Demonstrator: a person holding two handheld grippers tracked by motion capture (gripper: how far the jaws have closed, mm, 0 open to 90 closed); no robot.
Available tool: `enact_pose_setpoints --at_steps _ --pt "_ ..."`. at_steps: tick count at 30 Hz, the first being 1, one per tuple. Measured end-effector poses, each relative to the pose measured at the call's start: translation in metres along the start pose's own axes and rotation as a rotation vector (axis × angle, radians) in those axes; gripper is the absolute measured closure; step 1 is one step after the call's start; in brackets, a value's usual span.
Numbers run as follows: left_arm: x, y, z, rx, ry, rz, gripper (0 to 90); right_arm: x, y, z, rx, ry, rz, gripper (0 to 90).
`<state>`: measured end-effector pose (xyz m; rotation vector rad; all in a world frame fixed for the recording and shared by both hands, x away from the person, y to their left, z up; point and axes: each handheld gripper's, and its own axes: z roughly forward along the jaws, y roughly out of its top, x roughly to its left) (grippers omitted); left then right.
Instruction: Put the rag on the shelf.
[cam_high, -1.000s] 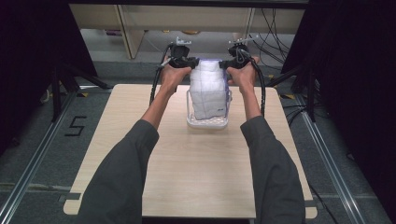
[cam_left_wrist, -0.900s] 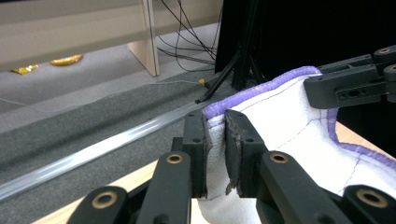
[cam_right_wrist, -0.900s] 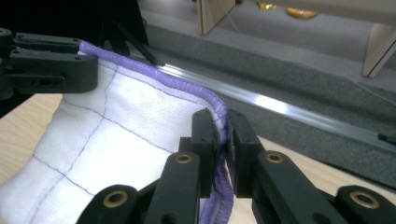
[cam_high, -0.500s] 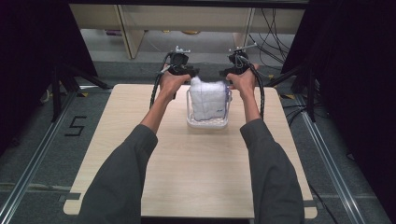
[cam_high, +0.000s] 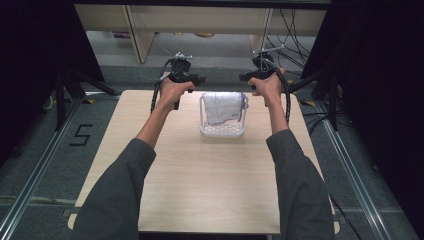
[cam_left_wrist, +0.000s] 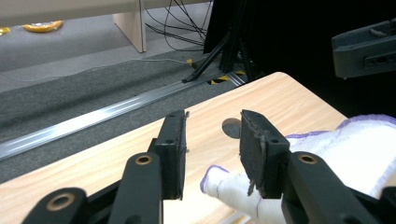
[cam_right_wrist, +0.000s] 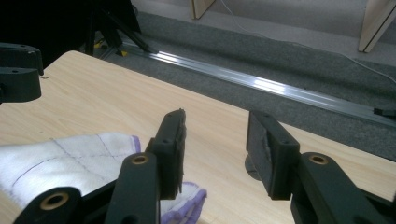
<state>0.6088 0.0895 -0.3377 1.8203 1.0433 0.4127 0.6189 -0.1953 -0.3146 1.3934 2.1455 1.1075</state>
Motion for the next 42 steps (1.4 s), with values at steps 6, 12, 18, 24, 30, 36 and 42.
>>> enact_pose_setpoints --at_steps 6,12,18,24,30,36,42 --pt "0.003 -0.008 -0.011 0.011 -0.016 -0.037 47.2 -0.002 -0.006 -0.008 -0.010 0.011 0.005 55.6" --pt "0.004 -0.014 -0.024 0.049 -0.004 -0.012 40.1 -0.005 -0.012 -0.012 -0.016 0.028 0.003 53.2" --pt "0.002 -0.016 -0.035 0.057 -0.012 -0.010 37.2 -0.001 -0.015 -0.019 -0.012 0.035 0.031 48.9" --pt "-0.001 -0.022 -0.046 0.057 -0.020 0.000 36.5 -0.002 -0.019 -0.030 -0.028 0.046 -0.010 45.1" --pt "-0.008 -0.030 -0.055 0.048 -0.050 0.010 35.6 -0.003 -0.028 -0.038 -0.048 0.058 -0.029 44.1" --pt "-0.015 -0.041 -0.060 0.051 -0.072 0.019 35.3 -0.003 -0.038 -0.046 -0.056 0.070 -0.037 42.0" --pt "-0.019 -0.048 -0.065 0.058 -0.091 0.038 34.4 -0.003 -0.046 -0.055 -0.054 0.079 -0.034 40.6"
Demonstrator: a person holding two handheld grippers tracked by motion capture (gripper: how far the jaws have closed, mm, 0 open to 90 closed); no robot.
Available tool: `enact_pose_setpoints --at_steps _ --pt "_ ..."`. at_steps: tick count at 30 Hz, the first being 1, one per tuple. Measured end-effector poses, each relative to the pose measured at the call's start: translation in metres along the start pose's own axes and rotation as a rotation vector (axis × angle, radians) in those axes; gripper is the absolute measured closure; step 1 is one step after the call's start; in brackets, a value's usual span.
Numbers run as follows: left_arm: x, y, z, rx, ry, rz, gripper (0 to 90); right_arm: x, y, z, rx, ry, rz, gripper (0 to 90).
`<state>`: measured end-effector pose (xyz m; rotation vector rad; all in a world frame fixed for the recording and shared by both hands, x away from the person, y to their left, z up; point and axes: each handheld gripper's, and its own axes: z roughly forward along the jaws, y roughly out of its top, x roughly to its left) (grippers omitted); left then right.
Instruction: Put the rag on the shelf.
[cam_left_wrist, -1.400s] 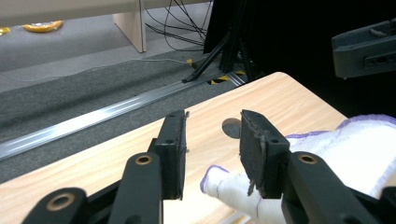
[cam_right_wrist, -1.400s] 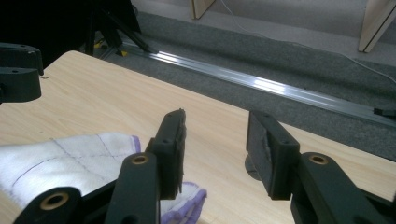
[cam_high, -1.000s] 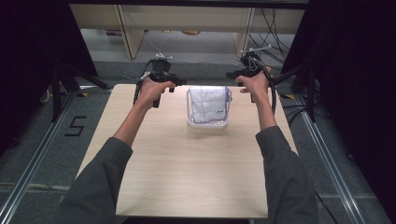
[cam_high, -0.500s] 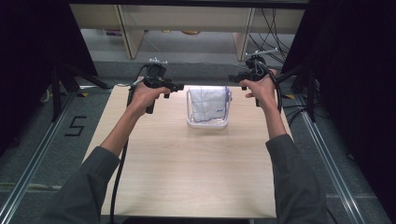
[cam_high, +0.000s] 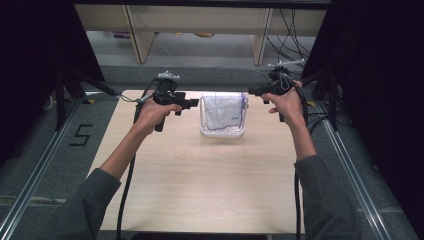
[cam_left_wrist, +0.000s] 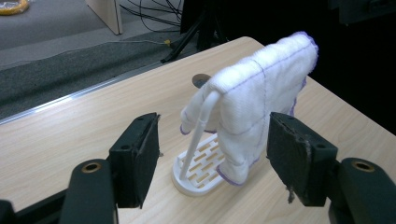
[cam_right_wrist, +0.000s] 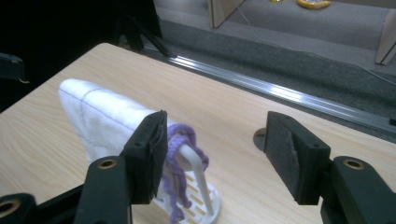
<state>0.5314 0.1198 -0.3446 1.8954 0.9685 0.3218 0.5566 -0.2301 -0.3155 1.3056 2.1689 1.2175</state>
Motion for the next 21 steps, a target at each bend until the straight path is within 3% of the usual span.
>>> enact_pose_setpoints --at_steps 5,6,7,9,12,13,21 --pt "-0.004 -0.006 -0.002 0.008 -0.007 0.000 33.5 0.004 -0.005 -0.006 -0.016 0.025 -0.018 40.0" --pt "-0.005 -0.008 -0.002 -0.003 -0.010 -0.009 33.2 0.007 -0.006 -0.008 -0.016 0.022 0.006 40.0" --pt "-0.006 -0.009 -0.003 0.002 -0.005 0.001 33.2 0.007 -0.007 -0.009 -0.019 0.031 -0.017 40.0" --pt "-0.008 -0.012 -0.004 -0.005 -0.014 -0.011 33.0 0.012 -0.009 -0.010 -0.017 0.033 -0.004 39.6" --pt "-0.010 -0.016 -0.007 0.000 -0.011 0.007 32.7 0.016 -0.012 -0.013 -0.019 0.045 -0.028 38.5" --pt "-0.012 -0.019 -0.009 -0.008 -0.011 0.000 32.4 0.018 -0.012 -0.015 -0.021 0.035 -0.061 38.0" --pt "-0.022 -0.031 -0.017 -0.016 -0.033 0.002 32.4 0.030 -0.021 -0.023 -0.029 0.067 -0.057 37.4"
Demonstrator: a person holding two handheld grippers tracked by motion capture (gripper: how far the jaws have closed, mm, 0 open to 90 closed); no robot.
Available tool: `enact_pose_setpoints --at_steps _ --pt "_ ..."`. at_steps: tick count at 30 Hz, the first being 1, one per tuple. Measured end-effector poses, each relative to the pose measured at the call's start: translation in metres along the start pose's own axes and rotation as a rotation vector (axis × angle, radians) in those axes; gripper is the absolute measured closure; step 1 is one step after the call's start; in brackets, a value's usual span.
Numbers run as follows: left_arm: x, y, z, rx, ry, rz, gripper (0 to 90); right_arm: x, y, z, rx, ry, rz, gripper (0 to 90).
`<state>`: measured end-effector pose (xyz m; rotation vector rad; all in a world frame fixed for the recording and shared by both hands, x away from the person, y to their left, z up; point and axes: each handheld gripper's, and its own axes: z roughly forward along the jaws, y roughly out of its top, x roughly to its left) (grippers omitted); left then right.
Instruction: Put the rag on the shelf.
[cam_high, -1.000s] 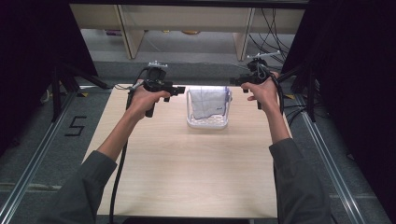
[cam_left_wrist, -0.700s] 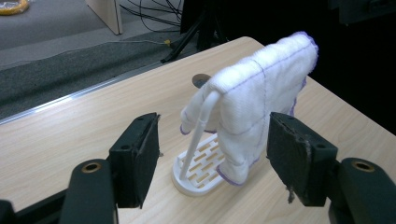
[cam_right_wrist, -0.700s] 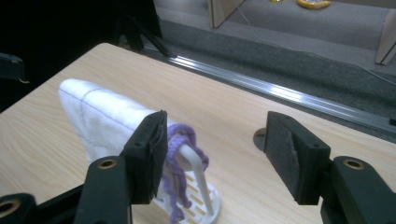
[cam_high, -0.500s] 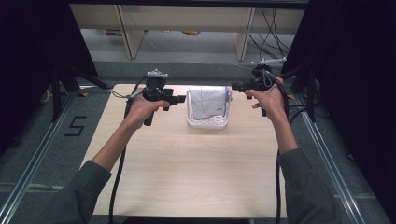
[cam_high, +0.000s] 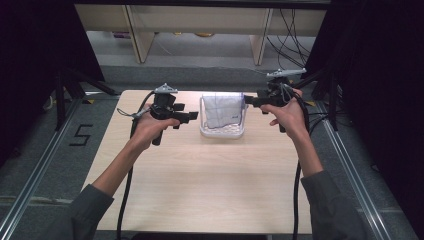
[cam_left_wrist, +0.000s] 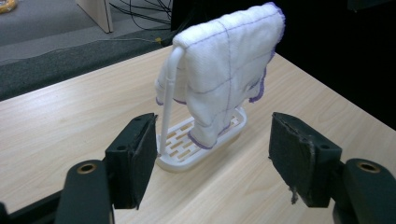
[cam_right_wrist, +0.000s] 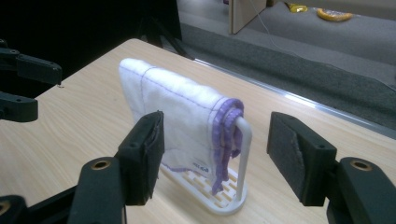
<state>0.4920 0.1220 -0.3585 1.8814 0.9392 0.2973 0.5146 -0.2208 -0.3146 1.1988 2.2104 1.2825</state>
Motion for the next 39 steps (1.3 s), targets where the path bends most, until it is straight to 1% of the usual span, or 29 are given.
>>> enact_pose_setpoints --at_steps 3,4,5,6,7,8,11,12,13,14,15,16,17,18,19,20,22,23,27,28,30,31,32,33,34,36,37,38,39 --pt "-0.005 -0.004 -0.004 -0.002 -0.008 0.011 32.3 0.002 -0.003 -0.003 -0.003 0.001 -0.025 37.0" --pt "-0.006 -0.006 -0.005 -0.004 -0.012 0.008 32.3 0.005 -0.004 -0.004 -0.006 0.007 -0.005 37.0" --pt "-0.008 -0.007 -0.006 -0.003 -0.014 0.015 32.2 0.004 -0.005 -0.004 -0.003 0.008 -0.031 36.9" --pt "-0.010 -0.010 -0.007 0.008 -0.006 0.033 32.1 0.009 -0.008 -0.007 -0.003 0.001 -0.028 36.8" --pt "-0.010 -0.010 -0.007 0.008 -0.006 0.033 32.1 0.009 -0.008 -0.007 -0.003 0.001 -0.028 36.8" --pt "-0.009 -0.012 -0.008 0.009 -0.003 0.037 32.0 0.011 -0.011 -0.008 -0.006 0.011 -0.047 36.7" --pt "-0.009 -0.017 -0.009 0.003 -0.011 0.021 31.9 0.016 -0.014 -0.009 -0.009 0.023 -0.031 36.8" --pt "-0.010 -0.020 -0.010 0.005 -0.011 0.023 31.9 0.015 -0.015 -0.009 -0.022 0.016 -0.068 36.8" --pt "-0.010 -0.021 -0.010 0.007 -0.017 0.027 31.9 0.018 -0.017 -0.010 -0.011 0.031 -0.044 36.8" --pt "-0.011 -0.023 -0.011 0.007 -0.020 0.025 31.8 0.019 -0.020 -0.011 -0.018 0.025 -0.075 36.8" --pt "-0.011 -0.025 -0.011 0.007 -0.018 0.023 31.8 0.019 -0.020 -0.011 -0.018 0.025 -0.075 36.8" --pt "-0.012 -0.027 -0.012 0.008 -0.030 0.025 31.7 0.021 -0.021 -0.012 -0.012 0.035 -0.056 36.6" --pt "-0.013 -0.028 -0.013 0.012 -0.035 0.031 31.4 0.021 -0.022 -0.012 -0.004 0.039 -0.065 36.4" --pt "-0.014 -0.029 -0.013 0.013 -0.031 0.033 30.9 0.023 -0.023 -0.013 -0.012 0.041 -0.055 36.5" --pt "-0.015 -0.030 -0.014 0.012 -0.041 0.033 30.4 0.026 -0.026 -0.014 -0.015 0.049 -0.055 36.4" --pt "-0.016 -0.032 -0.016 0.008 -0.048 0.033 30.3 0.026 -0.026 -0.014 -0.008 0.047 -0.070 36.4" --pt "-0.017 -0.033 -0.016 0.006 -0.050 0.031 30.1 0.027 -0.027 -0.015 -0.009 0.049 -0.076 36.3" --pt "-0.017 -0.034 -0.017 0.009 -0.048 0.038 29.9 0.029 -0.029 -0.015 -0.004 0.051 -0.060 36.3" --pt "-0.020 -0.039 -0.019 0.009 -0.048 0.043 28.9 0.032 -0.034 -0.015 -0.013 0.057 -0.071 35.0" --pt "-0.021 -0.040 -0.020 0.017 -0.054 0.044 28.2 0.033 -0.037 -0.016 -0.014 0.070 -0.071 35.0" --pt "-0.022 -0.043 -0.022 0.011 -0.061 0.041 27.9 0.034 -0.037 -0.017 -0.004 0.071 -0.067 35.0" --pt "-0.023 -0.045 -0.023 0.008 -0.058 0.038 27.7 0.033 -0.039 -0.017 -0.015 0.067 -0.091 34.9" --pt "-0.023 -0.046 -0.023 0.009 -0.065 0.039 27.5 0.034 -0.041 -0.017 -0.018 0.077 -0.082 34.9" --pt "-0.023 -0.048 -0.024 0.009 -0.061 0.037 27.2 0.036 -0.042 -0.018 -0.002 0.079 -0.066 34.7" --pt "-0.024 -0.050 -0.024 0.013 -0.058 0.035 26.8 0.036 -0.044 -0.017 -0.007 0.091 -0.073 34.6" --pt "-0.024 -0.054 -0.025 0.018 -0.064 0.031 25.8 0.036 -0.046 -0.018 -0.006 0.083 -0.084 34.6" --pt "-0.024 -0.056 -0.025 0.012 -0.056 0.030 25.3 0.038 -0.048 -0.017 -0.017 0.085 -0.080 34.6" --pt "-0.024 -0.058 -0.026 0.011 -0.066 0.023 25.1 0.039 -0.049 -0.018 0.001 0.090 -0.070 34.6" --pt "-0.024 -0.059 -0.027 0.010 -0.057 0.027 24.7 0.040 -0.051 -0.017 -0.025 0.087 -0.080 34.5"
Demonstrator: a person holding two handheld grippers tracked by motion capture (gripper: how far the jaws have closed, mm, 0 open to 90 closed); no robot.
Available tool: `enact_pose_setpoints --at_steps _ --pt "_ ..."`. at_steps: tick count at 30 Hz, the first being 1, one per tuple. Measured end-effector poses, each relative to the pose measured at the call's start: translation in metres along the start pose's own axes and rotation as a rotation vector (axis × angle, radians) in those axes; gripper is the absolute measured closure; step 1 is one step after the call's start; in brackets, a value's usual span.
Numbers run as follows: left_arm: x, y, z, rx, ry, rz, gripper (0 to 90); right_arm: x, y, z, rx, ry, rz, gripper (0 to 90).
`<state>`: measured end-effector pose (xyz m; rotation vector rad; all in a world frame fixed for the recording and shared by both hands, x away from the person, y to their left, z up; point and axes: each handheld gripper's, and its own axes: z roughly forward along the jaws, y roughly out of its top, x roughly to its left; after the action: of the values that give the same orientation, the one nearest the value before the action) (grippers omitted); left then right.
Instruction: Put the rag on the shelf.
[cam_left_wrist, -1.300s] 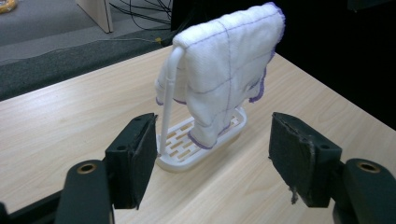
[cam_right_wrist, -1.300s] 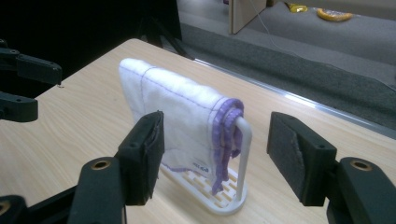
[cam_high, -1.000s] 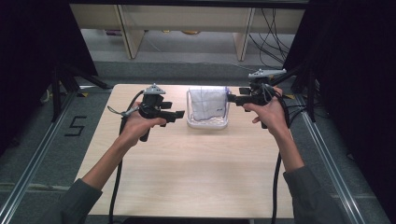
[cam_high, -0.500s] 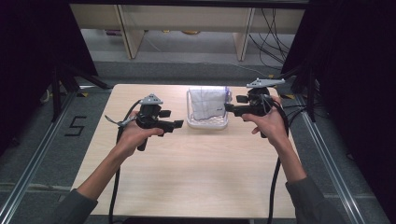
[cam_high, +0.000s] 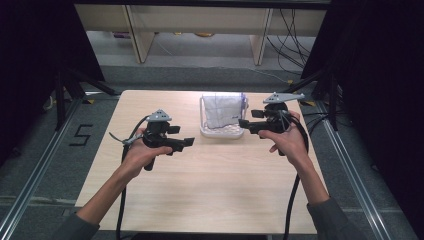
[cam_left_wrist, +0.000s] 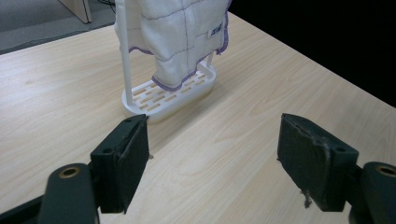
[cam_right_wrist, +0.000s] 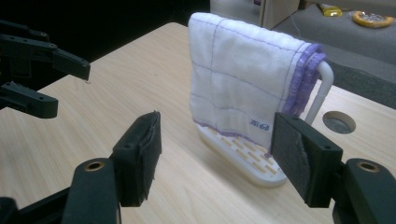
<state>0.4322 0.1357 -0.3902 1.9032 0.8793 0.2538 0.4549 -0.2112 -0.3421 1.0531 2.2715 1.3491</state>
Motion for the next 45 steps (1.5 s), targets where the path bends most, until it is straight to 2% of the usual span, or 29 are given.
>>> enact_pose_setpoints --at_steps 1,3,4,6,7,8,11,13,18,19,21,23,24,25,26,27,28,30,33,34,35,36,39,40,43,44,45 --pt "0.000 -0.001 -0.001 0.001 -0.004 -0.003 24.7 0.000 0.000 -0.002 0.022 0.012 0.003 34.5" --pt "0.000 -0.004 -0.002 -0.004 -0.005 0.004 24.6 0.002 -0.002 -0.001 0.018 0.010 -0.008 34.5" --pt "0.000 -0.007 -0.002 -0.008 -0.005 -0.001 24.5 0.003 -0.003 -0.001 0.021 0.017 0.006 34.5" --pt "-0.001 -0.009 -0.003 -0.007 -0.007 -0.009 24.4 0.003 -0.006 0.000 0.025 0.016 -0.019 34.5" --pt "-0.002 -0.011 -0.003 -0.004 -0.014 -0.007 24.3 0.005 -0.007 0.000 0.031 0.019 0.003 34.5" --pt "-0.002 -0.012 -0.004 -0.005 -0.012 -0.001 24.0 0.005 -0.009 0.000 0.022 0.016 -0.017 34.5" --pt "-0.003 -0.016 -0.004 -0.002 -0.011 -0.001 23.4 0.008 -0.014 -0.001 0.038 0.024 -0.009 34.4" --pt "-0.004 -0.019 -0.004 0.002 -0.009 0.001 23.4 0.008 -0.016 0.001 0.027 0.025 -0.018 34.4" --pt "-0.004 -0.025 -0.004 0.001 -0.011 0.002 23.3 0.011 -0.023 0.000 0.038 0.037 0.002 34.4" --pt "-0.005 -0.026 -0.004 0.004 -0.015 0.000 23.3 0.011 -0.024 0.001 0.023 0.044 -0.001 34.4" --pt "-0.005 -0.029 -0.004 0.002 -0.015 0.004 23.2 0.012 -0.026 0.000 0.027 0.040 -0.016 34.3" --pt "-0.006 -0.031 -0.004 0.001 -0.019 -0.001 23.2 0.014 -0.029 0.000 0.038 0.049 0.009 34.3" --pt "-0.006 -0.032 -0.004 0.005 -0.024 0.005 23.2 0.014 -0.030 0.000 0.029 0.051 -0.007 34.3" --pt "-0.008 -0.034 -0.005 0.004 -0.016 0.005 23.2 0.015 -0.032 0.000 0.030 0.061 0.007 34.3" --pt "-0.008 -0.035 -0.005 0.003 -0.018 0.008 23.2 0.014 -0.033 0.000 0.026 0.049 -0.012 34.3" --pt "-0.009 -0.037 -0.005 0.003 -0.018 0.005 23.2 0.016 -0.034 -0.001 0.030 0.055 0.012 34.3" --pt "-0.009 -0.038 -0.005 0.007 -0.024 0.010 23.2 0.017 -0.036 -0.001 0.026 0.062 0.016 34.2" --pt "-0.009 -0.040 -0.006 0.009 -0.021 0.017 23.2 0.016 -0.038 -0.001 0.023 0.059 -0.003 34.2" --pt "-0.009 -0.045 -0.006 0.011 -0.018 0.011 23.2 0.019 -0.043 -0.002 0.020 0.071 0.022 34.2" --pt "-0.008 -0.046 -0.006 0.017 -0.021 0.013 23.2 0.018 -0.045 -0.003 0.023 0.056 0.004 34.2" --pt "-0.008 -0.047 -0.005 0.017 -0.026 0.013 23.2 0.018 -0.046 -0.002 0.010 0.055 0.009 34.2" --pt "-0.009 -0.049 -0.005 0.015 -0.022 0.013 23.2 0.018 -0.047 -0.002 0.024 0.054 0.000 34.1" --pt "-0.010 -0.054 -0.005 0.015 -0.021 0.013 23.1 0.017 -0.050 -0.004 0.024 0.059 0.028 33.8" --pt "-0.010 -0.056 -0.005 0.018 -0.025 0.012 23.0 0.016 -0.051 -0.003 0.009 0.065 0.021 33.7" --pt "-0.011 -0.062 -0.004 0.022 -0.023 0.010 22.9 0.016 -0.055 -0.003 0.016 0.069 0.027 33.6" --pt "-0.011 -0.064 -0.003 0.016 -0.032 0.009 22.9 0.015 -0.057 -0.001 0.021 0.079 0.016 33.6" --pt "-0.012 -0.066 -0.004 0.028 -0.025 0.010 22.8 0.017 -0.058 -0.001 0.023 0.075 0.045 33.6"
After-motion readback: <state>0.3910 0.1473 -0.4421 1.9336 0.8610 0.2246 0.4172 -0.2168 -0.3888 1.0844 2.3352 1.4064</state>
